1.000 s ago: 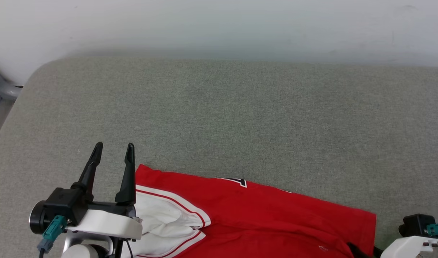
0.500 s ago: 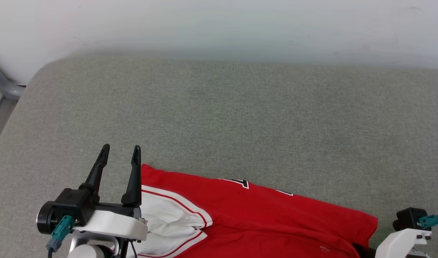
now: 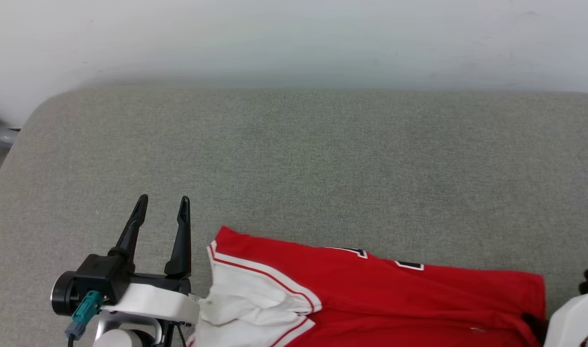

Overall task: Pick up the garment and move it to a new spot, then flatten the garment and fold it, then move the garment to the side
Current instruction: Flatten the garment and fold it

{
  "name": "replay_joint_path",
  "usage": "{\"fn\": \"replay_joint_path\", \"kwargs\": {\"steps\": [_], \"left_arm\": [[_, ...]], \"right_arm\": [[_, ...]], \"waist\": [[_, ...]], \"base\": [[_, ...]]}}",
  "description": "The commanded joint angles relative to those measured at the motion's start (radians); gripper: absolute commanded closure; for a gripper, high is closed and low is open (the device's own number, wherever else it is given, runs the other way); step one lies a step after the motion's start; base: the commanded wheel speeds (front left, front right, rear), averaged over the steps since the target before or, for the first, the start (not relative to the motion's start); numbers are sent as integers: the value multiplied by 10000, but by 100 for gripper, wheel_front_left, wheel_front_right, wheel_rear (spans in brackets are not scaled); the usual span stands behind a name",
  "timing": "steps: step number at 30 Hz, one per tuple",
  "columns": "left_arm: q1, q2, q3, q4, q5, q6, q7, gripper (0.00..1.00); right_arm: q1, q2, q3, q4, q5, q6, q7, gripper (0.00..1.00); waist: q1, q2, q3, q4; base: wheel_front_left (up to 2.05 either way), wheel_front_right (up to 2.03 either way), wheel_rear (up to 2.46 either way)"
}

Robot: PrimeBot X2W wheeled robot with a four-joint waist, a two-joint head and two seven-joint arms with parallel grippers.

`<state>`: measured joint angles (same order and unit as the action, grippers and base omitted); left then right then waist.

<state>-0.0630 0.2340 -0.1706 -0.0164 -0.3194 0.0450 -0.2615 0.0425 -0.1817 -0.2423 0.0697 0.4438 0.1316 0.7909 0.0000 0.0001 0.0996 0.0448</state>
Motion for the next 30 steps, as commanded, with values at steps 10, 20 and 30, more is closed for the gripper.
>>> {"fn": "replay_joint_path", "kwargs": {"steps": [10, 20, 30], "left_arm": [[22, -283, 106, 134, 231, -174, -48, 0], [189, -524, 217, 303, 355, -337, -48, 0], [279, -574, 311, 365, 477, -481, -48, 0]], "right_arm": [[-645, -173, -1997, 66, -682, -17, 1268, 100], [-1090, 1013, -2014, -560, 1049, -14, 3591, 100], [-1240, 1331, -953, 10, 5941, -12, 4877, 100]], "waist": [[0, -1, -105, 34], [0, -1, -345, 52], [0, -1, -476, 59]], "base": [[0, 0, 0], [0, 0, 0], [0, 0, 0]]}}
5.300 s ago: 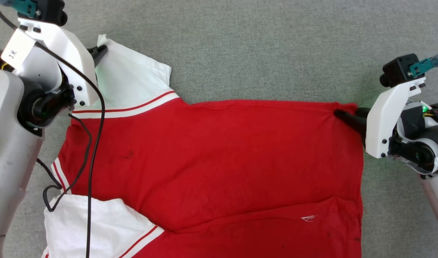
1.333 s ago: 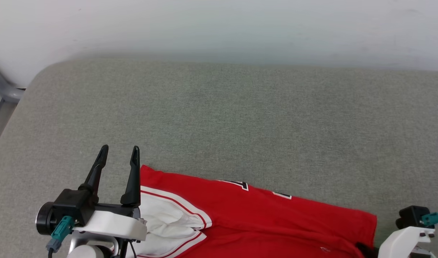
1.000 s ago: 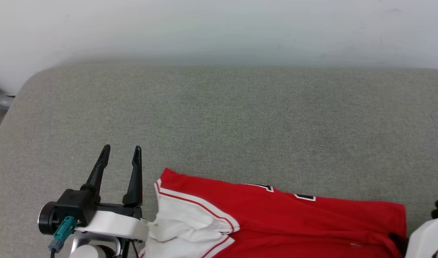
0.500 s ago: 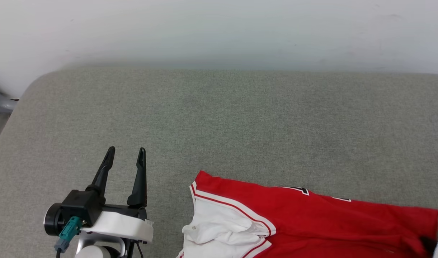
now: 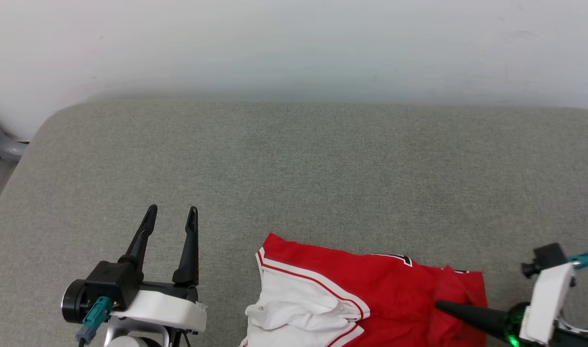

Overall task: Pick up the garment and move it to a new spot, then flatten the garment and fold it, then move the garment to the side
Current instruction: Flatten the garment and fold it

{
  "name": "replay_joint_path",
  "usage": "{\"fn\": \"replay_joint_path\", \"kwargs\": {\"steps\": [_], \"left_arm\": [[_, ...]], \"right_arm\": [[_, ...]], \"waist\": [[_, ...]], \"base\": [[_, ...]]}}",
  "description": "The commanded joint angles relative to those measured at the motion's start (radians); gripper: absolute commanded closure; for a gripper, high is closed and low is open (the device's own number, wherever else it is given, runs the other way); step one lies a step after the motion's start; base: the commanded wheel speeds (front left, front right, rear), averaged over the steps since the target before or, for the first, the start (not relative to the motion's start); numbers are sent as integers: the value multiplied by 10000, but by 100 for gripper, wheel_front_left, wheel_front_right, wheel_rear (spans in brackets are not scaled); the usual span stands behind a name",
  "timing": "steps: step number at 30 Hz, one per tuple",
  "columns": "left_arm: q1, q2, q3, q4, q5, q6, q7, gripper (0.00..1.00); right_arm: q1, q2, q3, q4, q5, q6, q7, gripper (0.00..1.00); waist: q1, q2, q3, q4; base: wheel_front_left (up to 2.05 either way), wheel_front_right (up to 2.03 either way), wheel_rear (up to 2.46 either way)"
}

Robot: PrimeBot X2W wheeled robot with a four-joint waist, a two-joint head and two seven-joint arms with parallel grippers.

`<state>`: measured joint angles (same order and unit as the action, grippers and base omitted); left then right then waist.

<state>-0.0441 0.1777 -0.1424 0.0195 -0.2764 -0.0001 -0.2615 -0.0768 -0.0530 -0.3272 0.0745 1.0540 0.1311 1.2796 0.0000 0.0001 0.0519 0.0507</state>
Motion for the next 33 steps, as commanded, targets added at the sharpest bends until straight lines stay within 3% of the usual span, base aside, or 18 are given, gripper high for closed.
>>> {"fn": "replay_joint_path", "kwargs": {"steps": [1, 3, 4, 9, 15, 22, 23, 25, 26, 33], "left_arm": [[86, -8, 29, 8, 60, -51, -48, 0], [55, 10, 16, 14, 90, -70, -48, 0], [-40, 7, -27, 32, 112, -120, -48, 0], [-262, -15, -118, 82, 115, -206, -48, 0], [-532, -49, -164, 124, 142, -289, -48, 0], [-790, -154, -135, 194, 160, -365, -48, 0], [-824, -165, -127, 200, 170, -389, -48, 0], [-856, -205, -117, 241, 182, -420, -48, 0], [-865, -217, -96, 255, 192, -421, -48, 0], [-941, -271, 0, 345, 274, -509, -48, 0]], "right_arm": [[-58, 38, 185, 66, 291, -6, -93, 100], [-143, 39, 807, 220, 1092, -6, -341, 100], [-276, 40, 1887, 394, 1958, -8, -923, 100], [-616, 40, 3783, 647, 3042, -6, -2151, 100], [-1224, 30, 5869, 1054, 3425, -6, -3373, 100], [-1777, 28, 6974, 1864, 3238, -6, -4685, 100], [-1863, 26, 7042, 1938, 3130, -6, -4871, 96], [-1890, 27, 7224, 2110, 3101, -6, -5097, 51], [-1944, 28, 7304, 2142, 3001, -6, -5241, 0], [-2185, 28, 7752, 1691, 3053, -6, -6032, 0]], "waist": [[0, -1, 10, 7], [0, -1, 51, 24], [0, -1, 133, 83], [0, -1, 368, 302], [0, -1, 722, 620], [0, -1, 1195, 882], [0, -1, 1250, 894], [0, -1, 1309, 902], [0, -1, 1334, 888], [0, -1, 1309, 673]], "base": [[0, 0, 0], [0, 0, 0], [0, 0, 0], [0, 0, 0], [0, 0, 0], [0, 0, 0], [0, 0, 0], [0, 0, 0], [0, 0, 0], [0, 0, 0]]}}
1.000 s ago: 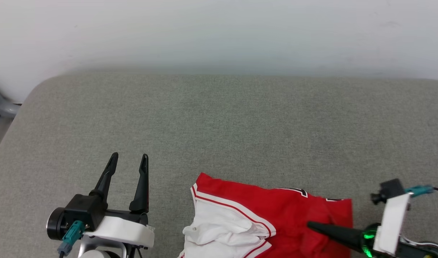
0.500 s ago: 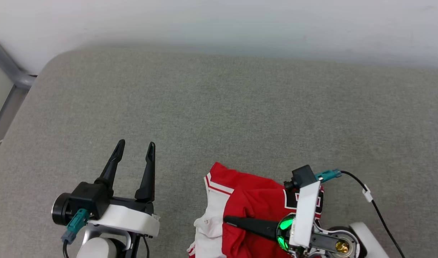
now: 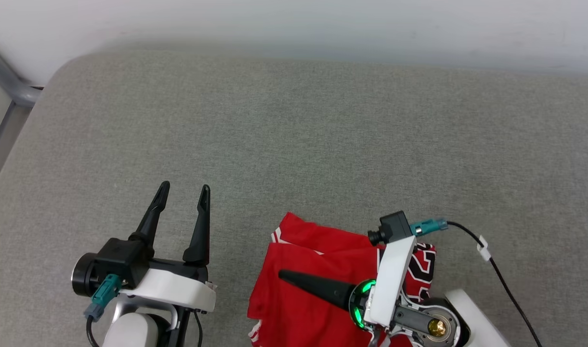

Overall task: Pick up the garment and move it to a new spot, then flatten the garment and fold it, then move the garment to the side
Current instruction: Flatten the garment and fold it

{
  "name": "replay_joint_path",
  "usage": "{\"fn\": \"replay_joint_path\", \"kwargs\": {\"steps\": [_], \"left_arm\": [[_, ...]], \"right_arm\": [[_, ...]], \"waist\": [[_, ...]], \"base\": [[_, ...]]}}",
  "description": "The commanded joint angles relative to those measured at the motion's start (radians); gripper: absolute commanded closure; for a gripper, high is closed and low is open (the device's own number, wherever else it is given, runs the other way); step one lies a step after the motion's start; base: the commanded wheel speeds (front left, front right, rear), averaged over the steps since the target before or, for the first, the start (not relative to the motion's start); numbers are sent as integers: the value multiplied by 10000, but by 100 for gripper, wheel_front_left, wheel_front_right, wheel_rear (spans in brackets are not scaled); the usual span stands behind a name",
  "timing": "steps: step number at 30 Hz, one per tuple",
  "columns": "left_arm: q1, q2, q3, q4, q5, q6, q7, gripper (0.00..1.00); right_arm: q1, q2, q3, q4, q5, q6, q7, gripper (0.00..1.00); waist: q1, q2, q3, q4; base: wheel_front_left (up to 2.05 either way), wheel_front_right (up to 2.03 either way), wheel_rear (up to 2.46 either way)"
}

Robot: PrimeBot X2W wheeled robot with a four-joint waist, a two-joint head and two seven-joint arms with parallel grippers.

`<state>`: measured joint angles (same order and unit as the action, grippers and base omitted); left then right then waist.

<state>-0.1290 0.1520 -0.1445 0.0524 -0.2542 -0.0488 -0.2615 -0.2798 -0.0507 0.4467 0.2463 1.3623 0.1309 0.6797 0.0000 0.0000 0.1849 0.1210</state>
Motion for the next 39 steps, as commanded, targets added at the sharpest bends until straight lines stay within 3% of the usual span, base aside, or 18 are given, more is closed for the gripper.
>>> {"fn": "replay_joint_path", "kwargs": {"steps": [1, 9, 10, 16, 24, 28, 39], "left_arm": [[-100, -16, 32, 30, 60, -25, -48, 0], [116, 7, 162, 143, 159, 21, -48, 0], [223, -7, 250, 173, 156, 80, -48, 0], [512, -20, 457, 266, 152, 233, -48, 0], [919, -100, 854, 383, 90, 473, -47, 0], [1200, -138, 998, 456, 132, 489, -48, 0], [1923, -217, 1216, 577, 273, 522, -47, 0]], "right_arm": [[-211, -18, 78, -210, -117, -4, -198, 0], [-449, -793, 419, -1202, -2360, -4, -3271, 0], [-318, -1150, 190, -1072, -3361, -4, -4501, 0], [258, -1647, -919, -594, -5156, -4, -6143, 0], [1223, -2012, -2975, -442, -7546, -4, -7129, 0], [1762, -1816, -3775, -860, -8708, -5, -7372, 0], [3077, -1209, -4445, -2668, -11025, -5, -7186, 0]], "waist": [[0, 0, -45, -65], [0, 0, -371, -492], [0, 0, -529, -711], [0, 0, -831, -1171], [0, 0, -1309, -1636], [0, 0, -1655, -1747], [0, 0, -2286, -1818]], "base": [[0, 0, 0], [0, 0, 0], [0, 0, 0], [0, 0, 0], [0, 0, 0], [0, 0, 0], [0, 0, 0]]}}
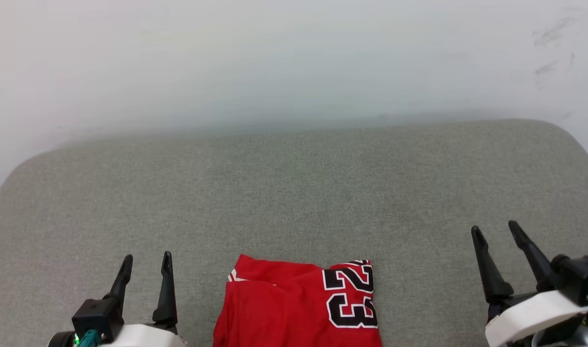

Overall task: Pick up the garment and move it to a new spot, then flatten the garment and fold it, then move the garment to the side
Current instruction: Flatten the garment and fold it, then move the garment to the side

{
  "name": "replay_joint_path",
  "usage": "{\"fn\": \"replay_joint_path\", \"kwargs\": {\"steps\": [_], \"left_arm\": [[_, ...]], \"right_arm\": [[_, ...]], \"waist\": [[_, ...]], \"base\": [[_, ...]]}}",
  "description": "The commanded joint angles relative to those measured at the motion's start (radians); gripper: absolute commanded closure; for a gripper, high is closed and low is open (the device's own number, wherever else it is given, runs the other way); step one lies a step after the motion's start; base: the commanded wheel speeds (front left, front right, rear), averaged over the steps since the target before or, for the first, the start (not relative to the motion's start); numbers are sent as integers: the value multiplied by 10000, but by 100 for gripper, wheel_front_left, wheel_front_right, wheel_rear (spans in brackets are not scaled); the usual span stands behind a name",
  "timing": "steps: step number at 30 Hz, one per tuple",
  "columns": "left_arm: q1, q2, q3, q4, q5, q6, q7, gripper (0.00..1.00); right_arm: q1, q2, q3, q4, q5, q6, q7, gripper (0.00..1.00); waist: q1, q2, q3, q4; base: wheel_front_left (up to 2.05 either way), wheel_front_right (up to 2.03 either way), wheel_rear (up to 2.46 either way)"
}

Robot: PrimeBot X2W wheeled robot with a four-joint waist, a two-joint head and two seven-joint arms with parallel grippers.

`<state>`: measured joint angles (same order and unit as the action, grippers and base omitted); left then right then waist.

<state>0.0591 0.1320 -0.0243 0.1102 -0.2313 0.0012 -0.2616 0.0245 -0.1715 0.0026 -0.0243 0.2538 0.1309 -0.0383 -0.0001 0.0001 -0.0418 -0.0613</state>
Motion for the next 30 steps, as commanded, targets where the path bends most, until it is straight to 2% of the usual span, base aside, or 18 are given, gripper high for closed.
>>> {"fn": "replay_joint_path", "kwargs": {"steps": [1, 11, 22, 25, 30], "left_arm": [[94, -21, 32, 1, 64, 11, -47, 0], [546, -175, 187, 141, 127, -64, -47, 0], [297, -290, 321, 117, 177, -175, -47, 0], [189, -298, 362, 61, 266, -196, -45, 0], [-21, -383, 387, -87, 345, -268, -45, 0]], "right_arm": [[176, 91, -23, -89, -52, -5, 43, 0], [1121, 494, -129, -878, -615, -5, 482, 0], [1154, 613, -339, -1078, -436, -5, 902, 0], [1162, 687, -639, -975, 125, -5, 1227, 0], [896, 627, -1302, -650, 2139, -5, 2320, 0]], "waist": [[1, -1, -71, 13], [1, -1, -279, 57], [1, -1, -177, 139], [1, -1, -97, 217], [1, -1, 177, 466]], "base": [[0, 0, 0], [0, 0, 0], [0, 0, 0], [0, 0, 0], [0, 0, 0]]}}
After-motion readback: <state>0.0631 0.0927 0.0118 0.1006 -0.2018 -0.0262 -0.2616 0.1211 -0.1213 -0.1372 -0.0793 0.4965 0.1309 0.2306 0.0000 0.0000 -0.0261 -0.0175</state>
